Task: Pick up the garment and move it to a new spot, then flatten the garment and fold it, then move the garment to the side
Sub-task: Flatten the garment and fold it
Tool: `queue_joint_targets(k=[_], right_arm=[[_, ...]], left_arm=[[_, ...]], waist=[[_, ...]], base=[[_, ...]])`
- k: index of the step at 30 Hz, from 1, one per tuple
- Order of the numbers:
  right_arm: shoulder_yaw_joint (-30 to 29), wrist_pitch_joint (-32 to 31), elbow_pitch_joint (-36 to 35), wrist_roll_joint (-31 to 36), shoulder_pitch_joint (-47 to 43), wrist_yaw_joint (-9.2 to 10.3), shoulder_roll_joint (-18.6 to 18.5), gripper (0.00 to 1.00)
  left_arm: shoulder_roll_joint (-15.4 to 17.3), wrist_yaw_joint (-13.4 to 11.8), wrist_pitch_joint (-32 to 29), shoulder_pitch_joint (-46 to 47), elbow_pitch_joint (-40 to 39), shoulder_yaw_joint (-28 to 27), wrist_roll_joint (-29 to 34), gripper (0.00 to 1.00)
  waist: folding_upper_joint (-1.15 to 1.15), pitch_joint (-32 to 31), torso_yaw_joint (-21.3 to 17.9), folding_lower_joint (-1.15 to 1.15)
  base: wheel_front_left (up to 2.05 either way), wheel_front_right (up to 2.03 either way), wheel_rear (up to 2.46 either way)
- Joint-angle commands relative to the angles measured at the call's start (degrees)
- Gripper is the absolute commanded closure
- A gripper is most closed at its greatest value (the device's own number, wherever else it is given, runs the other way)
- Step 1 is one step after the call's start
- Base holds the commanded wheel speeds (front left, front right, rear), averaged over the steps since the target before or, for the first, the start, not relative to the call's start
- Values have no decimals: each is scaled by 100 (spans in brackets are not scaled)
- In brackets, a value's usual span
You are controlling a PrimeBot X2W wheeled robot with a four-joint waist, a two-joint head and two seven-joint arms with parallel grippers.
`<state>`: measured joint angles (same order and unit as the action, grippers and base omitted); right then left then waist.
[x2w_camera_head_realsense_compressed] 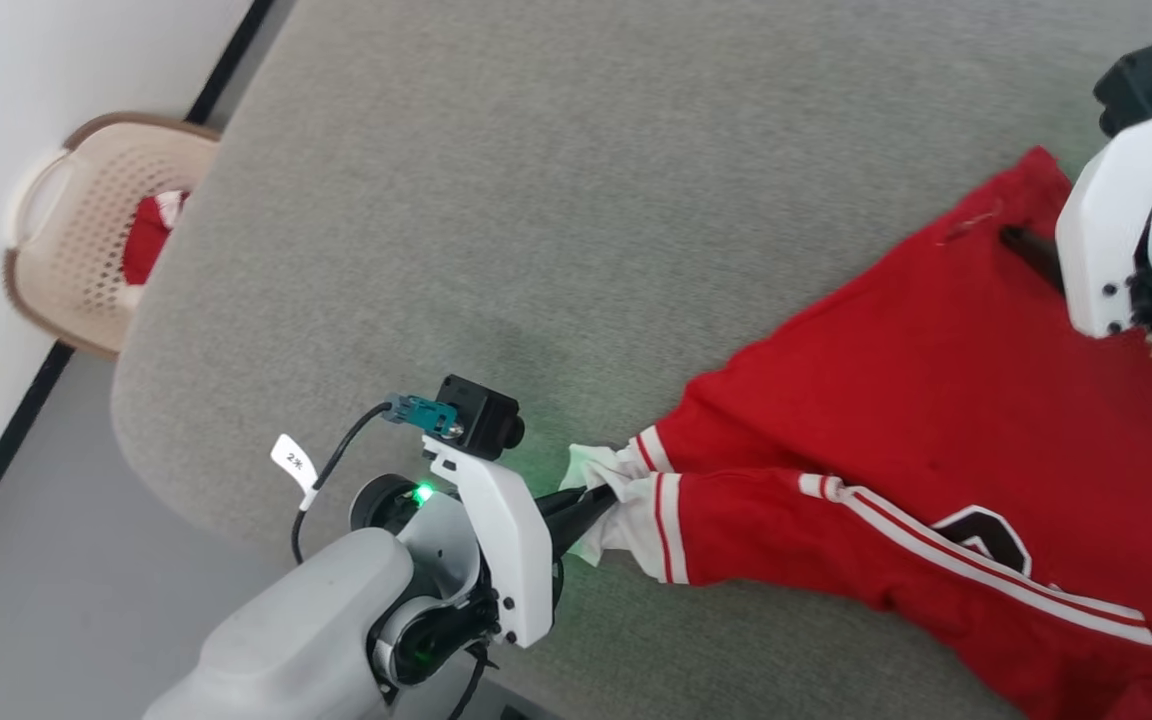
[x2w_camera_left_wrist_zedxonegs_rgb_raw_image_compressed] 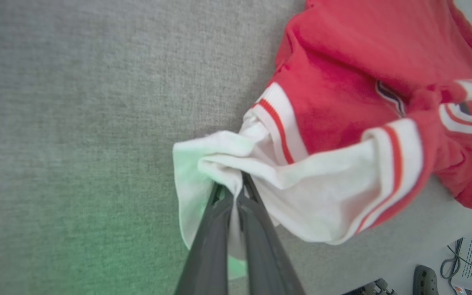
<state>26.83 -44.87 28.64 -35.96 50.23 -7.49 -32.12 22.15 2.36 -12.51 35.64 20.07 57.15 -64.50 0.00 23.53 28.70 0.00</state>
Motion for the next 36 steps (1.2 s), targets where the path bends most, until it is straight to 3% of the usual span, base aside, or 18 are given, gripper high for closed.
queue_joint_targets(k=[1,6,7,9,15,24,36], right_arm=[[86,-119,124,-79,-18,0,6,0],[883,-1149,870,-473,-178,-1,-54,0],[1023,-1395,999,-558,-219,-1,-59,5],[1173,-1513,1107,-606,-192,-1,-102,100],[1124,-822,879,-718,416,4,-168,100],[1035,26,-49,-1012,901,1,-476,100],[360,609,-987,-1088,929,2,-862,100]], left_arm=[[-7,5,29,53,43,10,14,100],[-87,95,79,50,241,2,-51,100],[-94,121,78,56,278,-1,-69,100],[-103,139,82,86,344,-13,-79,100],[20,177,26,298,503,-128,-132,100],[815,94,-287,1073,316,-551,-81,100],[1675,65,-1070,2324,-148,-888,52,100]], waist=[[0,47,76,0],[0,57,97,0],[0,57,89,0],[0,59,65,0],[0,18,-141,0],[0,-309,-855,0],[0,-944,-1858,0]], base=[[0,0,0],[0,0,0],[0,0,0],[0,0,0],[0,0,0],[0,0,0],[0,0,0]])
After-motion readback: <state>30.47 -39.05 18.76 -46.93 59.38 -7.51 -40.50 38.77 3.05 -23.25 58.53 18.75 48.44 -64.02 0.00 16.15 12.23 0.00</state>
